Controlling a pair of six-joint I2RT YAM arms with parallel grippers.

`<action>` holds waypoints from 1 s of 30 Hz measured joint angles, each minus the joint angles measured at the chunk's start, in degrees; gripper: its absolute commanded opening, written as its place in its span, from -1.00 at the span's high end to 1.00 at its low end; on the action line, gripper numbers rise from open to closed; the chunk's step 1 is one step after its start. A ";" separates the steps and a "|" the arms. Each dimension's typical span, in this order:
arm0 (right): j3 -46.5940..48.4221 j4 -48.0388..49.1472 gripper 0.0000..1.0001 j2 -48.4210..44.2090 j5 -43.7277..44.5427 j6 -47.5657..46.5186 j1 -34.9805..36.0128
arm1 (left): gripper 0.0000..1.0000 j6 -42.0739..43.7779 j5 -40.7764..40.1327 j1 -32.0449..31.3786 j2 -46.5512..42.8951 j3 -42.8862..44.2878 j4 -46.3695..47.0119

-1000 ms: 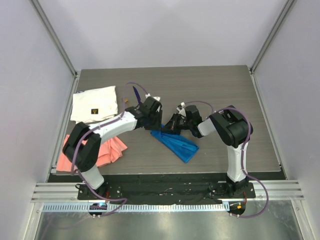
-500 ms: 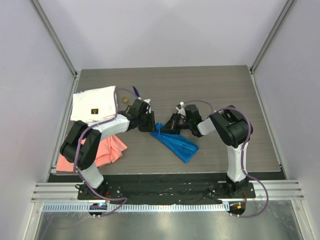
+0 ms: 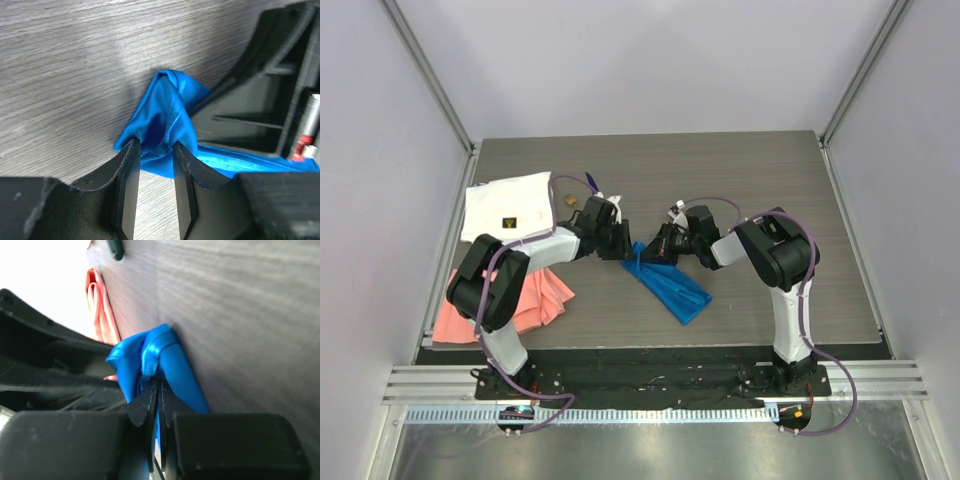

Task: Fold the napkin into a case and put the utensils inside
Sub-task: Grasp the top corner of the smaller rectangle folded napkin from the folded napkin.

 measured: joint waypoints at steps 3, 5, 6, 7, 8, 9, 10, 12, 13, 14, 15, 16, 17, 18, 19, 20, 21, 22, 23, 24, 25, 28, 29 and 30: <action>1.16 0.11 0.81 1.44 -0.44 -0.04 0.07 | 0.13 -0.13 0.07 -0.02 0.04 -0.09 0.13; 1.64 -0.59 0.81 1.44 -0.42 -0.79 0.13 | 0.00 -0.26 -0.22 0.00 -0.07 -0.07 -0.11; 1.88 -0.98 0.81 1.44 -0.44 -1.09 0.15 | -0.02 -0.33 -0.35 0.00 -0.20 -0.02 -0.44; 2.03 -1.31 0.81 1.44 -0.46 -1.36 0.17 | -0.03 -0.26 -0.46 0.00 -0.35 0.04 -0.85; 2.12 -1.53 0.81 1.44 -0.46 -1.51 0.20 | -0.04 -0.24 -0.68 0.07 -0.63 0.20 -1.55; 2.14 -1.68 0.81 1.44 -0.50 -1.62 0.20 | -0.04 -0.15 -0.79 0.15 -0.72 0.46 -2.10; 2.16 -1.79 0.81 1.42 -0.55 -1.73 0.20 | -0.04 -0.07 -0.85 0.24 -0.74 1.03 -3.04; 2.21 -1.99 0.81 1.42 -0.68 -2.01 0.20 | -0.04 0.26 -1.03 0.52 -0.74 2.16 -4.44; 2.21 -2.03 0.81 1.40 -0.72 -2.23 0.20 | -0.04 0.46 -0.98 0.72 -0.72 2.75 -4.98; 2.21 -2.05 0.81 1.40 -0.85 -2.45 0.13 | -0.04 0.87 -0.94 0.92 -0.61 3.52 -5.70; 2.21 -2.12 0.81 1.40 -1.03 -2.56 0.13 | -0.04 1.44 -0.76 1.05 -0.48 4.09 -6.10; 2.21 -2.19 0.81 1.40 -1.20 -2.67 0.09 | -0.04 1.88 -0.55 1.09 -0.35 4.55 -6.14; 2.21 -2.27 0.82 1.40 -1.42 -2.78 0.04 | -0.05 2.45 -0.39 1.11 -0.20 5.01 -6.21; 2.23 -2.45 0.81 1.40 -1.73 -2.95 0.00 | -0.06 3.19 -0.33 1.16 -0.09 5.22 -6.19; 2.25 -2.62 0.82 1.40 -1.97 -3.04 -0.02 | -0.06 3.58 -0.28 1.16 -0.04 5.27 -6.16; 2.29 -2.86 0.82 1.40 -2.25 -3.21 -0.07 | -0.07 4.31 -0.22 1.16 -0.04 5.27 -6.16; 2.32 -3.15 0.82 1.40 -2.58 -3.41 -0.11 | -0.07 4.94 0.11 1.16 -0.02 5.27 -6.14; 2.36 -3.37 0.81 1.40 -2.86 -3.54 -0.13 | -0.07 5.42 0.52 1.16 0.07 5.38 -6.23; 2.40 -3.65 0.81 1.40 -3.23 -3.76 -0.17 | -0.07 6.03 0.94 1.16 0.35 5.68 -6.43; 2.43 -3.78 0.82 1.40 -3.48 -3.93 -0.24 | -0.07 6.40 1.38 1.16 0.92 6.12 -6.38; 2.47 -4.02 0.81 1.40 -3.74 -4.09 -0.31 | -0.07 6.73 1.95 1.16 1.79 6.49 -6.14; 2.54 -4.59 0.79 1.40 -4.33 -4.55 -0.61 | -0.05 6.86 3.52 1.16 3.41 5.95 -5.14; 2.54 -4.76 0.78 1.40 -4.61 -4.68 -0.79 | -0.04 6.78 4.13 1.16 3.65 5.40 -4.57; 2.54 -5.05 0.78 1.31 -4.90 -4.76 -0.98 | -0.04 6.56 4.85 1.16 3.72 4.28 -3.13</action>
